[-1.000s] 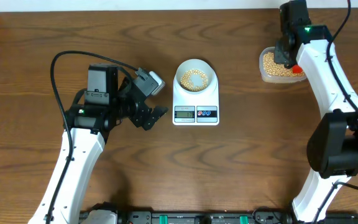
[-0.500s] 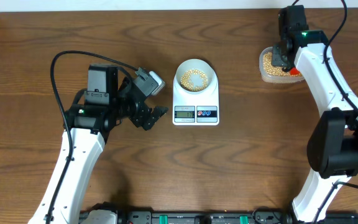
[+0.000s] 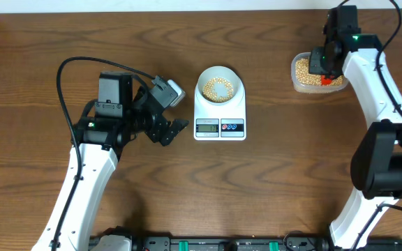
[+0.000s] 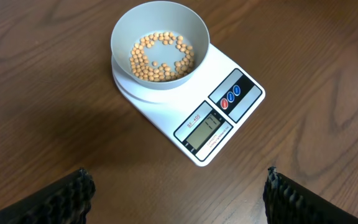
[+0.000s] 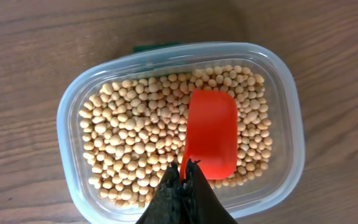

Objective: Scoop item into bowl and weigh 50g on scale

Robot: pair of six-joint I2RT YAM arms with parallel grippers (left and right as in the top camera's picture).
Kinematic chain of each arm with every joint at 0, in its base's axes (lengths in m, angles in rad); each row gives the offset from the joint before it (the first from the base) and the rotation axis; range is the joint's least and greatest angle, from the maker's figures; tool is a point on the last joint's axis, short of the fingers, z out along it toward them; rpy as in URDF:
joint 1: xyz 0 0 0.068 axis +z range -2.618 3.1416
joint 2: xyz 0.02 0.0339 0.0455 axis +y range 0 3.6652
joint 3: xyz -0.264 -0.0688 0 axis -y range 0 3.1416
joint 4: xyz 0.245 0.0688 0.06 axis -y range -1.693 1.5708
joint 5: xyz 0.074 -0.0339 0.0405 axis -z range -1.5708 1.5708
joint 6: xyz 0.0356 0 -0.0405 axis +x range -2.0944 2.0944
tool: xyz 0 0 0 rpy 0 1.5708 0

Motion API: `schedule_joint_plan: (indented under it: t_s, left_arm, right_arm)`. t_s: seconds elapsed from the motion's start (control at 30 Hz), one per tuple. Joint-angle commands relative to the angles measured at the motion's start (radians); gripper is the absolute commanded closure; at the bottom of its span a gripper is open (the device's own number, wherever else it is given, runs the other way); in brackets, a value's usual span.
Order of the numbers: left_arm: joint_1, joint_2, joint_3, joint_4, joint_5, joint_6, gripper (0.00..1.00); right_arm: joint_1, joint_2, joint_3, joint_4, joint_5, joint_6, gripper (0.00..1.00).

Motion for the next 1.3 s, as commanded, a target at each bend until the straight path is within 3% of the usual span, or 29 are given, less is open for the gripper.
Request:
schedule_joint_plan:
  t_s: [0.0,0.47,1.27]
  left_arm:
    - [-0.001,-0.002,-0.007,-0.002,0.013,-0.013,0.1]
    - [-0.001,-0.002,-0.007,-0.002,0.013,-0.013,0.11]
    - [-0.001,-0.002,-0.007,-0.002,0.013,-0.013,0.11]
  right_arm:
    - [-0.027,0.008,-0.011,-0.005,-0.113,-0.022,0.99]
    - [-0.108,0.008,-0.011,-0.006,-0.369,-0.083,0.99]
    - [-0.206,0.008,-0.012,-0.013,-0.563,-0.109,0.99]
